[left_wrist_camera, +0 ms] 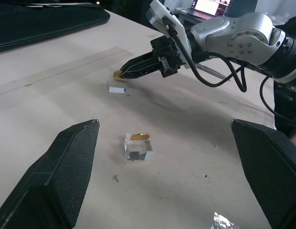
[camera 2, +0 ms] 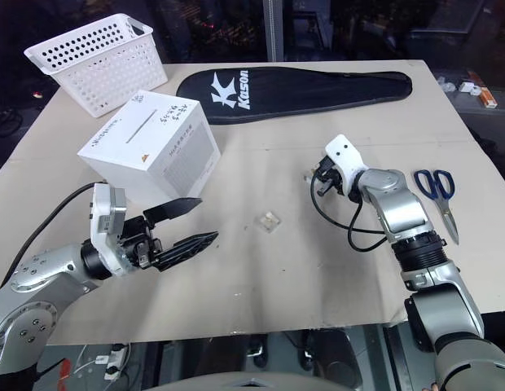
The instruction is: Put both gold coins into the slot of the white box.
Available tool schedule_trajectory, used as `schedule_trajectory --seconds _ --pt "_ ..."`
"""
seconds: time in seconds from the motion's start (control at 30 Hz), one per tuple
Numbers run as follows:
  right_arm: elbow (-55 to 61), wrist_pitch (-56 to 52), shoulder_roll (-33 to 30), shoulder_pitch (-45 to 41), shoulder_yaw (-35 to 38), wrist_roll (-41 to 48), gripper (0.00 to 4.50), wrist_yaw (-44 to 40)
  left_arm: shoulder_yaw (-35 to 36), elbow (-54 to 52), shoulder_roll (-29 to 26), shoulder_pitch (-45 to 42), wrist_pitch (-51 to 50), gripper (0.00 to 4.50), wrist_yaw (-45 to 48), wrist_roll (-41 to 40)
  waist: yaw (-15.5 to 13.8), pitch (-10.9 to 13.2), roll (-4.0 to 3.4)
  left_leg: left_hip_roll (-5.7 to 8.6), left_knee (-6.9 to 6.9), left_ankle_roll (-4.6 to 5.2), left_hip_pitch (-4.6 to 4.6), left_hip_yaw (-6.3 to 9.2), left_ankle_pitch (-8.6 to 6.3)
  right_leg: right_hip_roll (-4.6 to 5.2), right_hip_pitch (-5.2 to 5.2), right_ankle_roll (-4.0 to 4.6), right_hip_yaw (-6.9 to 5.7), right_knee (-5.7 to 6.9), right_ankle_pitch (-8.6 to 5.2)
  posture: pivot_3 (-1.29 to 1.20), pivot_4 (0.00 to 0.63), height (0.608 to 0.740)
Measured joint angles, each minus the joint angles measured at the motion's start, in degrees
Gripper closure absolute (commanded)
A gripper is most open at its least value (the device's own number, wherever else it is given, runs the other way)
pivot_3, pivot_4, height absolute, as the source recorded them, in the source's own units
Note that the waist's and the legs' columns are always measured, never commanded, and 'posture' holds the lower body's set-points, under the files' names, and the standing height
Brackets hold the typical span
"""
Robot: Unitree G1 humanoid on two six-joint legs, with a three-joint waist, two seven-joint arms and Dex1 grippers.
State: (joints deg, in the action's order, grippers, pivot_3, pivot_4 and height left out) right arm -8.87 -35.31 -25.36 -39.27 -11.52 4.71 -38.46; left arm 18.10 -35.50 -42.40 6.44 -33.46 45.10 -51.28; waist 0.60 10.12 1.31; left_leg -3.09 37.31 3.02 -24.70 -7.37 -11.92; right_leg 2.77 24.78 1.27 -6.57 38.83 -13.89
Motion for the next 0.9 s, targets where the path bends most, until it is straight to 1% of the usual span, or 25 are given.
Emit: schedule_trajectory --seconds 0.2,0.3,0.33,0.37,0.4,0.43,0.47,0.57,0.63,0.67,0.83,0.87,0.9 --pt "1.15 -1.08 0.08 0.02 0.47 0.94 4.46 -0.59 0.02 -0.01 -0.03 -1.93 -1.19 0.0 -2.03 -1.36 0.0 0.0 0.0 0.0 0.0 0.0 0.0 0.0 0.0 0.0 0.0 0.0 0.0 0.0 0.0 0.0 0.15 0.738" --pt "6.93 -5.41 0.29 0.07 3.72 6.13 4.46 -2.47 -0.04 0.0 -0.03 -3.93 -2.62 0.0 -3.53 -3.17 -0.02 0.0 0.0 0.0 -0.01 0.0 -0.01 0.01 0.0 0.0 0.0 0.0 0.0 0.0 0.0 0.0 0.15 0.738" --pt "10.3 -8.0 0.59 0.07 5.63 9.4 4.46 -3.44 -0.07 0.0 -0.03 -4.79 -3.29 0.0 -4.17 -4.19 -0.04 0.0 0.0 0.0 -0.01 0.0 -0.01 0.02 0.0 0.0 0.0 0.0 0.0 0.0 0.0 0.0 0.15 0.738" --pt "11.34 -8.63 0.66 0.05 6.12 10.32 4.49 -3.75 -0.07 0.0 -0.03 -5.04 -3.5 0.25 -4.27 -4.49 -0.04 0.0 0.0 0.0 -0.01 0.0 -0.01 0.02 0.0 0.0 0.0 0.0 0.0 0.0 0.0 0.0 0.15 0.738" --pt "18.09 -14.86 1.03 0.14 9.07 17.59 4.5 -5.47 -0.53 0.29 0.14 -7.14 -4.93 0.55 -4.88 -6.32 -0.01 0.01 -0.01 0.0 -0.01 0.01 0.02 0.01 -0.01 0.01 -0.03 -0.01 0.0 0.0 0.0 0.0 0.15 0.738" --pt "18.48 -15.37 1.09 0.14 9.26 18.14 4.5 -5.63 -0.59 0.35 0.17 -7.35 -5.01 0.62 -4.96 -6.43 -0.01 0.01 -0.01 0.0 -0.01 0.01 0.01 0.02 -0.01 0.01 -0.03 -0.01 0.0 0.0 0.0 0.0 0.15 0.738" --pt "20.47 -18.09 1.4 0.22 10.38 21.03 4.5 -6.01 -1.04 0.86 0.43 -8.64 -5.54 1.11 -5.33 -7.16 -0.05 0.02 -0.02 0.0 -0.01 0.01 0.0 0.03 0.0 0.01 -0.02 -0.01 -0.01 0.01 0.01 0.0 0.15 0.738" --pt "30.53 -26.89 3.27 -0.13 12.67 32.77 4.5 -6.27 -3.15 3.61 2.12 -15.3 -7.69 1.11 -7.12 -9.96 -0.25 0.0 0.01 0.0 -0.01 0.02 0.0 0.11 0.0 -0.01 -0.04 -0.01 -0.05 0.03 0.01 0.0 0.15 0.738" --pt "33.15 -29.68 3.47 -0.39 13.18 36.86 4.5 -5.8 -3.51 4.57 2.71 -17.58 -9.02 1.11 -7.9 -12.25 -0.15 0.0 0.01 0.01 0.0 0.02 0.01 0.07 -0.01 0.01 -0.05 -0.01 -0.02 0.02 0.01 0.0 0.15 0.738" --pt "33.36 -30.6 3.46 -0.41 13.58 38.16 4.5 -5.33 -3.53 5.0 2.86 -18.32 -9.63 1.53 -8.14 -13.23 -0.08 -0.01 0.02 0.02 0.02 0.02 0.01 0.07 -0.01 0.02 -0.05 -0.02 -0.02 0.01 0.01 0.0 0.15 0.738" --pt "34.49 -34.35 3.47 -0.62 15.02 44.97 4.5 -2.33 -5.35 5.79 3.02 -20.98 -12.49 1.53 -8.03 -16.56 0.04 0.0 0.01 0.03 0.0 0.01 0.01 0.07 0.0 0.0 -0.04 -0.01 -0.02 0.03 0.01 0.0 0.15 0.738" --pt "34.62 -34.45 3.47 -0.63 15.02 45.2 4.5 -2.19 -5.35 5.8 3.02 -21.06 -12.54 1.53 -8.01 -16.62 0.07 0.0 0.01 0.03 -0.01 0.01 0.01 0.07 0.0 0.0 -0.04 -0.01 -0.02 0.03 0.01 0.0 0.15 0.738" --pt "34.87 -34.55 3.43 -0.65 15.09 46.09 4.5 -1.57 -5.35 5.87 3.03 -21.34 -12.73 1.76 -8.0 -17.01 0.07 0.0 0.01 0.03 -0.01 0.01 0.02 0.07 0.0 -0.01 -0.04 -0.01 -0.02 0.03 0.01 0.0 0.15 0.738"
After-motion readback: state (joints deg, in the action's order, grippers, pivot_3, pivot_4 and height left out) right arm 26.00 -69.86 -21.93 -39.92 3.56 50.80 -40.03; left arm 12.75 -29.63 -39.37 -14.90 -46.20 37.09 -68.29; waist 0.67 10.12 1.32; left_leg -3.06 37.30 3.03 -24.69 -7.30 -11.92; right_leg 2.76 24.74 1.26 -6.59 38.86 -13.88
